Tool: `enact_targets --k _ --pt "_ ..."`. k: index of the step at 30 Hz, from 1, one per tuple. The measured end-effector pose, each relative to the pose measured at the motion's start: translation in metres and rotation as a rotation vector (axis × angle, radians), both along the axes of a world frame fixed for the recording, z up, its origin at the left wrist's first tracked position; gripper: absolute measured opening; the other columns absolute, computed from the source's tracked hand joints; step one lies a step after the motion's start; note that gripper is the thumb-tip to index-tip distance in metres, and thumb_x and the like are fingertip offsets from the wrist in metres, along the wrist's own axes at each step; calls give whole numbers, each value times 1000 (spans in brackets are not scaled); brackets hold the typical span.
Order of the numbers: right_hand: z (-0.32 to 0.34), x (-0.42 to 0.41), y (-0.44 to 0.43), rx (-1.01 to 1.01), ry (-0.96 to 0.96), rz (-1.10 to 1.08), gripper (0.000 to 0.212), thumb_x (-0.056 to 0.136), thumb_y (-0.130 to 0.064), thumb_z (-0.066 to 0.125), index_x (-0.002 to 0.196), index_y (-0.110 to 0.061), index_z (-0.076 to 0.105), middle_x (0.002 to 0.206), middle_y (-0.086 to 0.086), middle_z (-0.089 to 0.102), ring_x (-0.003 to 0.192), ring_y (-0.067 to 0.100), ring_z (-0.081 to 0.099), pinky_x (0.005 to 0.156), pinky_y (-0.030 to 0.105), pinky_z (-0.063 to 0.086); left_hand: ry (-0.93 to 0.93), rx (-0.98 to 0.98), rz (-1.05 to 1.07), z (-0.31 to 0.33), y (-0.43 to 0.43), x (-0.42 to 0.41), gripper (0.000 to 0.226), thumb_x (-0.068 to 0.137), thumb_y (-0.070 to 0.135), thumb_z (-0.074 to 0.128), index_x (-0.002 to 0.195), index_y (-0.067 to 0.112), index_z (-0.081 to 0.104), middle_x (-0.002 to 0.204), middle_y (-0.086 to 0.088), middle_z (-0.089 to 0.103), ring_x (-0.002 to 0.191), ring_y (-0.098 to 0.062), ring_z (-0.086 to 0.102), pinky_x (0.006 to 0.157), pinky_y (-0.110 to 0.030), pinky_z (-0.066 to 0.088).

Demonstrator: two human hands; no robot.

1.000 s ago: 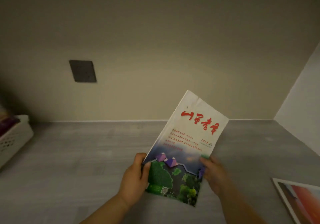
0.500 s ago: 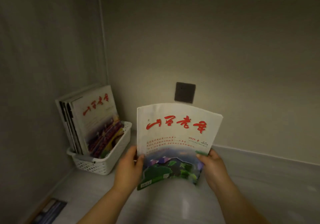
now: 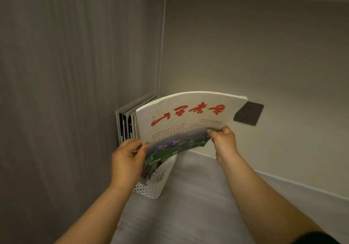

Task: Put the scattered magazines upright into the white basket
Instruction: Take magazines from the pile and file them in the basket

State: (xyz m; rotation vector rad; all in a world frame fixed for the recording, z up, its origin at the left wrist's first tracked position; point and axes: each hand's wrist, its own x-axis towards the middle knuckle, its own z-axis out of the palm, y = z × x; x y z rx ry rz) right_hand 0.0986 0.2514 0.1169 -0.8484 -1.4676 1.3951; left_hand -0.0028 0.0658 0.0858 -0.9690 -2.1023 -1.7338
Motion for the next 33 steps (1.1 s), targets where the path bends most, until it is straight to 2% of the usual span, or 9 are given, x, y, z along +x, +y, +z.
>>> enact_targets --k 3,7,9,14,18,22,26,30,33 --pt "6 -30 5 72 -87 28 30 81 4 51 107 -9 58 105 11 60 93 23 52 75 32 44 -39 -81 46 -7 -4 -16 9 78 2 62 76 -5 69 74 -13 61 65 -19 52 58 -26 41" --pt "-7 -61 7 104 -183 54 31 81 6 47 109 -1 58 115 19 61 103 31 55 90 38 45 -79 -153 75 -27 -9 -31 11 79 5 63 78 -4 69 71 -13 60 62 -17 49 53 -17 37" --pt "-19 -75 7 67 -202 50 30 82 6 43 109 1 56 117 21 60 108 33 54 90 37 44 -125 -185 94 -39 -9 -34 11 80 7 62 80 -2 69 78 -19 66 63 -20 51 51 -23 37" --pt "-44 -102 8 -16 -196 65 30 89 -3 41 118 -4 47 124 19 54 113 32 50 89 34 40 -161 -257 132 -62 0 -44 15 81 9 61 86 -3 67 91 -24 68 75 -32 62 62 -27 39" --pt "-55 -117 5 -105 -159 222 48 88 -7 48 131 -17 29 135 11 45 121 28 44 102 44 39 -194 -323 131 -72 8 -55 18 83 12 58 84 -5 64 91 -24 69 77 -32 63 60 -27 40" --pt "-62 -127 -4 -191 -210 376 70 88 -15 54 141 -28 11 148 8 30 129 29 38 101 48 37 -204 -335 111 -75 19 -61 17 83 13 59 83 -3 64 93 -22 69 81 -32 64 69 -38 55" --pt "-75 -135 -19 -284 -299 622 66 89 -36 48 142 -33 9 152 -1 21 136 25 28 98 52 38 -230 -294 122 -74 24 -64 14 79 14 64 73 2 62 82 -18 70 74 -30 63 65 -35 50" --pt "-90 -138 -37 -305 -367 734 63 91 -39 43 143 -34 6 151 -1 22 110 17 41 98 49 38 -232 -268 106 -74 27 -68 33 78 16 66 55 21 43 58 1 53 59 -23 52 54 -28 39" --pt "-91 -131 -43 -283 -395 733 60 93 -37 41 143 -30 9 151 1 24 123 23 38 104 48 34 -222 -292 123 -73 31 -67 42 79 18 64 52 27 33 55 8 43 57 -21 46 51 -27 31"
